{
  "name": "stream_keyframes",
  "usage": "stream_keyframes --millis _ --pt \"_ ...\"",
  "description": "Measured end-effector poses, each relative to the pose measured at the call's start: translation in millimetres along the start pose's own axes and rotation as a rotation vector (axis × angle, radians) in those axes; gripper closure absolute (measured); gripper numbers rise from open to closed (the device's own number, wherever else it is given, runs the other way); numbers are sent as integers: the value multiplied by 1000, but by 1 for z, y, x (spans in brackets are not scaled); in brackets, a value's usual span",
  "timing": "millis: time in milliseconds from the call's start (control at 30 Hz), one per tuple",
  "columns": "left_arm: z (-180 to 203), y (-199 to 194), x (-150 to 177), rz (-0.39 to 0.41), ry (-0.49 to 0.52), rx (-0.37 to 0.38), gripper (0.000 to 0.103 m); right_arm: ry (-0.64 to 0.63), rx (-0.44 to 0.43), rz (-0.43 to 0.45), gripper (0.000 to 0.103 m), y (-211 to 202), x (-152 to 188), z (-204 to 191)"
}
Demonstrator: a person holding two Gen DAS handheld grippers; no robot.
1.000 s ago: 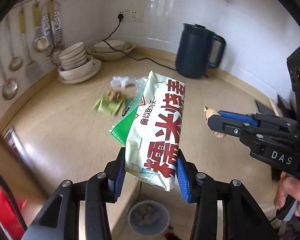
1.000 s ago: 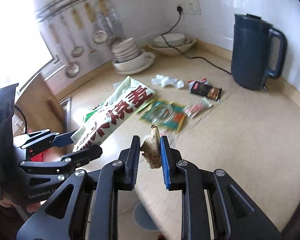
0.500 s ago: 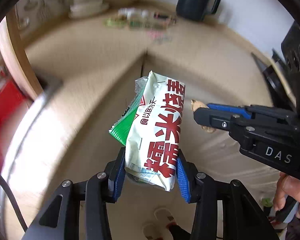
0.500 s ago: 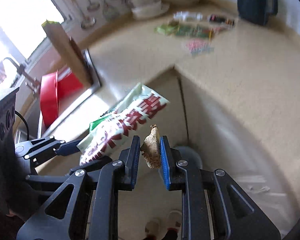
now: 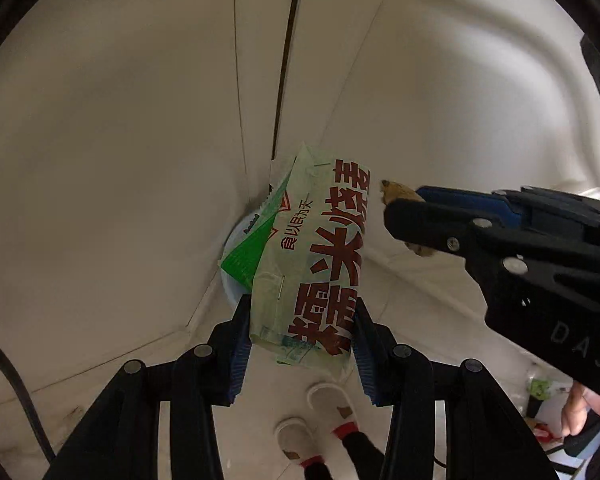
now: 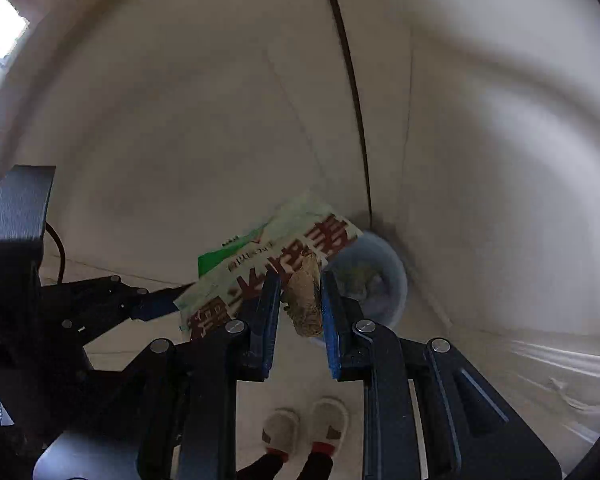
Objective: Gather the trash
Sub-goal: 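Carry the bag and scrap over the blue bin and open both grippers, then raise both tools back toward the remaining trash on the counter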
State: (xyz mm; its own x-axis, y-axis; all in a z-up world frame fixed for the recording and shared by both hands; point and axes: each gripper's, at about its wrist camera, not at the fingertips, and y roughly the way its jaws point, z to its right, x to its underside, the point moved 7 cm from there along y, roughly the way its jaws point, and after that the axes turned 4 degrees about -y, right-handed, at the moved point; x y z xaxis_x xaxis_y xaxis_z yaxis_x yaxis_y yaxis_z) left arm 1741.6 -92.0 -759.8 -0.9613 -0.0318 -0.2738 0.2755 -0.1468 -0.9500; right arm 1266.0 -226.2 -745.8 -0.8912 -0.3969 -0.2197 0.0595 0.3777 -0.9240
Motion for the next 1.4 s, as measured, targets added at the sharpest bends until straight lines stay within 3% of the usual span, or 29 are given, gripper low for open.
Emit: stream_keyframes --millis 33,67,267,667,700,767,833,933,1033,1167,1400 --pt "-2 8 2 -12 -6 -3 61 13 -9 -15 84 13 4 6" --pt "-4 14 5 -73 -12 -16 61 26 -16 -28 84 25 7 12" --pt "-12 26 0 -105 -37 -42 56 86 -29 -81 83 69 13 37" --pt "-7 -20 0 -80 -63 -52 49 83 -17 -70 81 62 7 29" --pt "-6 -22 -15 -80 -63 -57 49 79 -12 -71 80 59 8 27" --pt "0 -32 -33 -77 -67 -61 49 74 -12 -69 66 53 7 25" --pt "5 -48 -31 -74 -77 -62 49 67 -6 -59 58 43 8 19" --pt "15 -84 -29 -46 -79 -52 49 39 0 -35 56 17 6 6" --pt "21 -128 -21 -11 -84 -40 44 8 11 15 44 -22 8 -9" --pt "29 -192 -10 52 -81 -34 39 -11 10 101 41 -92 7 -28" --pt "41 -326 41 187 -27 17 33 -54 50 236 29 -227 23 -61"
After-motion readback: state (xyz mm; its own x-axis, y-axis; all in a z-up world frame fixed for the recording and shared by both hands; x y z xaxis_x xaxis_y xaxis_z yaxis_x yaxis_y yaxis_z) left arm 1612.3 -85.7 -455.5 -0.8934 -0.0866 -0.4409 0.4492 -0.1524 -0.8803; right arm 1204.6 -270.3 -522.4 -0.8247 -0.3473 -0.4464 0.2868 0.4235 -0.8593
